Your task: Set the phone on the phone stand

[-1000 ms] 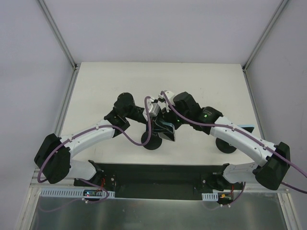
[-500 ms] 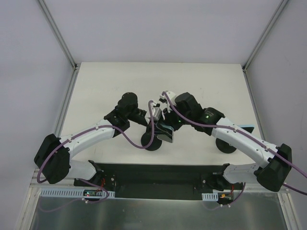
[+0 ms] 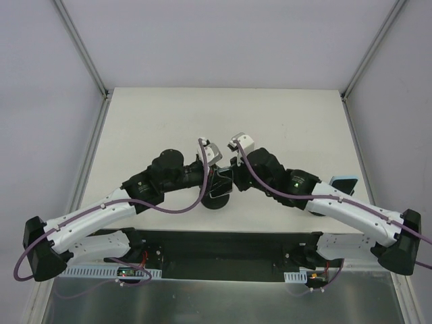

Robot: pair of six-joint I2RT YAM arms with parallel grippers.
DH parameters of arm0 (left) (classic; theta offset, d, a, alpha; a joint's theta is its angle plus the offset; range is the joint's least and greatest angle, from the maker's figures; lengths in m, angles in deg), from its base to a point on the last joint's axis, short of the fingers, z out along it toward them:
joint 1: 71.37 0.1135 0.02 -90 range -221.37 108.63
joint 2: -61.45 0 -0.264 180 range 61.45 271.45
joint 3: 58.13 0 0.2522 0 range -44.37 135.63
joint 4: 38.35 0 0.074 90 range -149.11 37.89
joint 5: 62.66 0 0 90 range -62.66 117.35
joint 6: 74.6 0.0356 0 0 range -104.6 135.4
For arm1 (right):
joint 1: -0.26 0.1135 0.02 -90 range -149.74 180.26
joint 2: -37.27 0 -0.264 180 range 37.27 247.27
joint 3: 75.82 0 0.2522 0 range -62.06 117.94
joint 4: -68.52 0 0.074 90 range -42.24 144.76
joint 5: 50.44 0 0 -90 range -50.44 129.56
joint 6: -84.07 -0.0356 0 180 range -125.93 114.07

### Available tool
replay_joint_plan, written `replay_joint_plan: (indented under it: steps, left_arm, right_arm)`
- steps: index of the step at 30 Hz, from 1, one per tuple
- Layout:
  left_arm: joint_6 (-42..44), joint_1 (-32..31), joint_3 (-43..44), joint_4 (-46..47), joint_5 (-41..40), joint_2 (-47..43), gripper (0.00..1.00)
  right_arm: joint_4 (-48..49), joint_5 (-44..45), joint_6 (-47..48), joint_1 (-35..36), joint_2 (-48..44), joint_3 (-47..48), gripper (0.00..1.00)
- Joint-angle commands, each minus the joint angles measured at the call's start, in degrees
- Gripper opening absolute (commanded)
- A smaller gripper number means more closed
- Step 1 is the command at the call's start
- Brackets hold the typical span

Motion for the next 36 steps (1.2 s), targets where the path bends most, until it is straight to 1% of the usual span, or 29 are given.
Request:
replay_joint_plan:
  steps: [1, 2, 3, 4, 5, 7, 9, 10, 11, 13, 14, 16, 19, 20, 21, 23, 24, 26, 27, 28, 29, 30, 31, 33, 34, 35, 36]
  left_arm:
    - [-11.50, 0.73, -0.21, -15.93, -43.70, -2.07, 0.00]
    - [-13.25, 0.73, -1.44, -15.14, -46.95, -2.25, 0.00]
    - [-13.18, 0.64, -1.97, -13.74, -52.03, -1.99, 0.00]
    - [-12.57, 0.64, -2.50, -11.98, -53.91, -1.55, 0.00]
    - [-12.30, 0.64, -2.76, -8.92, -55.84, -0.77, 0.00]
    - [-11.07, 0.64, -2.85, -5.30, -58.48, 2.39, 0.00]
    - [-9.93, 0.55, -2.94, -0.56, -57.63, 5.20, 0.00]
    - [-8.53, 0.55, -3.38, 1.81, -53.01, 5.57, 0.00]
    - [-8.08, 0.46, -4.69, 3.23, -51.92, 5.57, 0.00]
    - [-8.52, 0.20, -5.31, 4.12, -51.56, 5.83, 0.00]
    - [-7.65, -0.06, -5.75, 4.03, -51.82, 6.10, 0.00]
    - [-6.94, -0.68, -6.45, 4.91, -51.91, 6.80, 0.00]
    - [-6.24, -0.77, -8.13, 7.80, -50.95, 7.06, 0.00]
    - [-5.10, -0.77, -8.48, 8.33, -49.98, 6.89, 0.00]
    - [-4.66, -0.77, -8.57, 8.77, -47.10, 6.45, 0.00]
    - [-3.78, -0.77, -8.39, 9.39, -44.54, 5.75, 0.00]
    - [-3.42, -0.77, -8.30, 9.31, -42.43, 5.40, 0.00]
    - [-3.25, -0.77, -8.74, 9.39, -40.93, 4.87, 0.00]
    - [-2.98, -0.77, -9.09, 9.74, -40.22, 4.00, 0.00]
    - [-2.63, -0.77, -9.53, 10.18, -38.91, 3.64, 0.00]
    - [-1.76, -0.77, -10.23, 10.88, -38.55, 3.29, 0.00]
    - [-1.14, -0.77, -10.50, 11.15, -38.29, 2.68, 0.00]
    - [-0.53, -0.77, -10.50, 11.32, -37.85, 2.50, 0.00]
    - [0.27, -0.77, -10.15, 11.07, -36.62, 2.14, 0.00]
    - [1.49, -0.77, -9.71, 10.80, -35.83, 2.06, 0.00]
    - [1.76, -0.77, -9.54, 10.71, -34.08, 1.88, 0.00]
    - [2.03, -0.77, -9.36, 10.10, -33.19, 1.79, 0.00]
  right_arm:
    - [6.34, 29.10, -8.24, 5.47, -3.57, -0.94, 0.00]
    - [7.06, 31.68, -10.00, 8.97, -3.58, -1.64, 0.00]
    - [7.32, 34.23, -14.11, 10.74, -3.49, -2.35, 0.00]
    - [7.50, 40.17, -15.89, 12.59, -2.97, -2.35, 0.00]
    - [7.50, 43.45, -17.56, 16.26, -2.53, -2.53, 0.00]
    - [6.98, 50.12, -20.38, 19.27, -0.52, -1.14, 0.00]
    - [4.01, 52.35, -21.52, 21.83, 1.34, 1.94, 0.00]
    - [2.94, 54.88, -21.10, 22.88, 2.21, 3.52, 0.00]
    - [3.63, 56.21, -20.31, 24.98, 2.22, 3.88, 0.00]
    - [1.02, 60.85, -20.91, 27.53, 3.36, 5.46, 0.00]
    - [-1.61, 62.36, -22.39, 29.63, 4.32, 8.25, 0.00]
    - [-7.07, 64.13, -25.83, 31.40, 7.56, 10.99, 0.00]
    - [-4.47, 61.86, -26.28, 32.99, 9.51, 11.45, 0.00]
    - [-3.67, 62.11, -25.93, 34.13, 9.61, 11.10, 0.00]
    - [-3.57, 62.64, -25.75, 34.57, 9.61, 10.92, 0.00]
    - [-5.23, 63.08, -25.40, 35.19, 8.91, 11.27, 0.00]
    - [-6.81, 62.91, -26.88, 35.19, 8.56, 11.36, 0.00]
    - [-7.79, 61.85, -26.80, 35.45, 6.89, 10.74, 0.00]
    - [-7.01, 60.72, -23.15, 35.54, 6.27, 10.22, 0.00]
    - [-2.82, 56.62, -21.46, 35.63, 5.40, 9.00, 0.02]
    - [-2.52, 54.31, -20.75, 35.63, 5.13, 9.24, 0.04]
    - [-2.69, 49.16, -20.30, 35.81, 5.12, 9.59, 0.06]
    - [-2.95, 46.41, -19.69, 35.89, 4.60, 10.38, 0.13]
    - [-3.30, 40.78, -18.98, 36.16, 4.25, 11.09, 0.22]
    - [-3.57, 36.93, -17.94, 36.16, 3.38, 11.27, 0.28]
    - [-3.48, 35.41, -17.41, 36.16, 2.67, 10.75, 0.32]
    - [-3.05, 31.57, -16.53, 36.25, 1.18, 10.31, 0.38]
